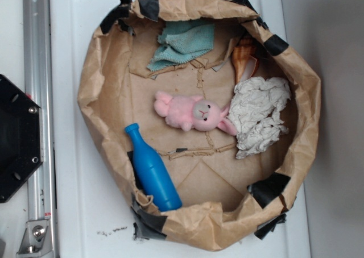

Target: Grab the blue cloth.

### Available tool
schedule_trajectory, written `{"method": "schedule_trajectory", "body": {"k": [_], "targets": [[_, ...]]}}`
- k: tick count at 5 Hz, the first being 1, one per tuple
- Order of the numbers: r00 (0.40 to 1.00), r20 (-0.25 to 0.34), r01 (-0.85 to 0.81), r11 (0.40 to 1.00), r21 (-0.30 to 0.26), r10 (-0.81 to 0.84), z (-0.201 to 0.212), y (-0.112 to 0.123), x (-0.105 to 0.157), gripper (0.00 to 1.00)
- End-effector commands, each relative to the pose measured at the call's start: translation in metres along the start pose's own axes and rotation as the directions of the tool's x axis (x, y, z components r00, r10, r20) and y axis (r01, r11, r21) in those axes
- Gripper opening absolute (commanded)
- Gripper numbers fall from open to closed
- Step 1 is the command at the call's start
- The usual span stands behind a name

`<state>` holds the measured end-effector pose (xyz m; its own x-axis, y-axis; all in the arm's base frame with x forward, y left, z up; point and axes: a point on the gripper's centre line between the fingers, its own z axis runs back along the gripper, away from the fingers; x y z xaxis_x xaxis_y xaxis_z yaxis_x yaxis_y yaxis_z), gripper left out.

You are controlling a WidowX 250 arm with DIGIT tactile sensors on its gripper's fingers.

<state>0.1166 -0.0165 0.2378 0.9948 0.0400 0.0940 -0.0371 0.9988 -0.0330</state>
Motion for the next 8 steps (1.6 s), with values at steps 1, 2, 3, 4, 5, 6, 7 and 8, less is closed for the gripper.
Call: {"method": "schedule_trajectory", "body": {"k": [1, 2, 3, 4, 5, 6, 7, 8], "targets": [[1.000, 0.000, 0.000, 1.000, 0.000, 0.000, 0.000, 0.000, 0.000, 1.00], [0.985, -0.013, -0.168, 0.983, 0.072, 0.170, -0.049, 0.018, 0.046, 1.00], [0.935, 0.034, -0.354, 0.929, 0.106, 0.352, -0.088, 0.025, 0.090, 1.00], [0.857, 0.092, -0.515, 0.851, 0.107, 0.507, -0.116, 0.043, 0.127, 1.00], [0.759, 0.134, -0.650, 0.748, 0.130, 0.637, -0.143, 0.064, 0.136, 1.00], [0.673, 0.200, -0.739, 0.637, 0.219, 0.712, -0.162, 0.075, 0.135, 1.00], [0.575, 0.249, -0.809, 0.497, 0.313, 0.779, -0.181, 0.095, 0.128, 1.00], [0.521, 0.274, -0.841, 0.432, 0.327, 0.808, -0.193, 0.122, 0.124, 1.00]]}}
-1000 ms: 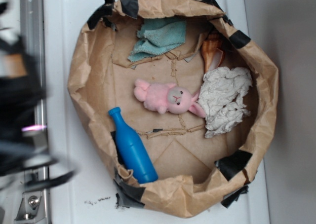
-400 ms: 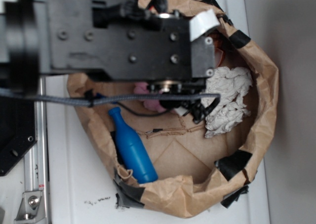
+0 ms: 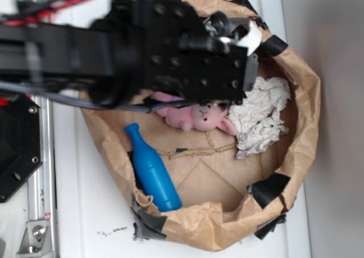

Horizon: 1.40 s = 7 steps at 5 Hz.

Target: Grab the blue cloth.

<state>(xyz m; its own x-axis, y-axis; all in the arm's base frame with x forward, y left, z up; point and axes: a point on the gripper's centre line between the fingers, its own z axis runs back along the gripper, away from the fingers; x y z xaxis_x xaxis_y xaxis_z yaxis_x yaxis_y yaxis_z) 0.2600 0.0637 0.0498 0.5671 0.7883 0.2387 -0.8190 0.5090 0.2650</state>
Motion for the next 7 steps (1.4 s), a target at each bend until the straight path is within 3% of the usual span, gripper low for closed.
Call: {"method": "schedule_trajectory", "body": {"k": [1, 2, 3, 6, 7], "targets": [[0.985, 0.061, -0.163, 0.986, 0.037, 0.161, -0.018, 0.043, 0.037, 1.00], [0.995, 0.073, -0.062, 0.998, 0.004, 0.062, -0.032, 0.053, 0.051, 1.00], [0.996, 0.091, 0.001, 1.000, -0.023, 0.001, -0.037, 0.048, 0.051, 0.00], [0.992, 0.107, 0.066, 0.998, -0.019, -0.064, -0.035, 0.039, 0.045, 0.00], [0.976, 0.145, 0.179, 0.980, -0.090, -0.165, -0.022, 0.031, 0.044, 0.00]]}}
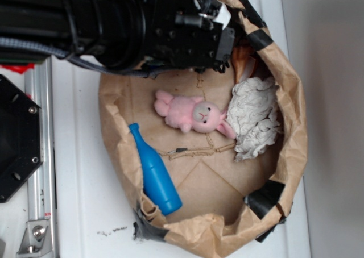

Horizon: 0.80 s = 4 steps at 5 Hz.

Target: Grab the blue cloth.

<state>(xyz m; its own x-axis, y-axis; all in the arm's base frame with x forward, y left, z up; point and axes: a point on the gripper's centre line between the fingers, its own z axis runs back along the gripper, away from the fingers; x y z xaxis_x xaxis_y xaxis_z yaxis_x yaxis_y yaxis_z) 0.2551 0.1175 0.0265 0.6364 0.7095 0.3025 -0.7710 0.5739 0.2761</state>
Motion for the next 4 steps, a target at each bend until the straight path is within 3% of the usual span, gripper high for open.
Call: {"method": "schedule_trajectory", "body": {"k": [1, 2, 3, 4], "targets": [[0.957, 0.136, 0.282, 0.926, -0.252, -0.255, 0.072, -0.009, 0.009, 0.00], [0.892, 0.204, 0.451, 0.773, -0.446, -0.403, 0.138, -0.022, 0.000, 0.00], [0.807, 0.221, 0.579, 0.659, -0.480, -0.548, 0.183, -0.028, -0.008, 0.00], [0.725, 0.233, 0.675, 0.601, -0.428, -0.648, 0.192, -0.028, -0.018, 0.00]]}}
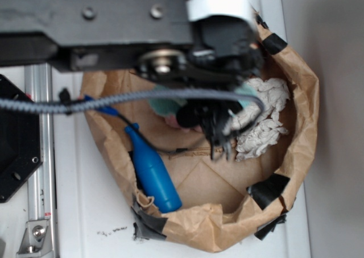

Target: Grab the blue cloth.

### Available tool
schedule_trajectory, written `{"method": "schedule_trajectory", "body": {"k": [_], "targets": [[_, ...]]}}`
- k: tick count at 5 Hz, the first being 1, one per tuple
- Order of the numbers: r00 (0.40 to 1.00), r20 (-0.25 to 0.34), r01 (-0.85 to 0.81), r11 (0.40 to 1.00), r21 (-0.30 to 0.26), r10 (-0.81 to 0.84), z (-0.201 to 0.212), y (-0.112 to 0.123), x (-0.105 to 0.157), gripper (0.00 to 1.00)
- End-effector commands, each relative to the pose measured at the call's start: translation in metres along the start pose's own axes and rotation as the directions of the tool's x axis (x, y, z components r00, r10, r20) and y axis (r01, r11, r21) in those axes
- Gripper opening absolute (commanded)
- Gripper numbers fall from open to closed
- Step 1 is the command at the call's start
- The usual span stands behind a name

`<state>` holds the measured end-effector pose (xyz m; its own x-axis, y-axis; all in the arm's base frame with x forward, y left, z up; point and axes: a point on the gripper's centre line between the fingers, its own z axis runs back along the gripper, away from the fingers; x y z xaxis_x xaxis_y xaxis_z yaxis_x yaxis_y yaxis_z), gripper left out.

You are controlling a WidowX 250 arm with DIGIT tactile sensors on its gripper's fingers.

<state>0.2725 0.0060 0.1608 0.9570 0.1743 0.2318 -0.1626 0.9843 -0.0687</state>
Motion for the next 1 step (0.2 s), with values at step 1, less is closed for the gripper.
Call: {"method": "schedule_trajectory", "body": {"k": [1], "targets": [[0.991, -0.029, 0.132, 0.988, 0.086, -0.130, 0.0245, 0.0046, 0.0015, 0.00]]}}
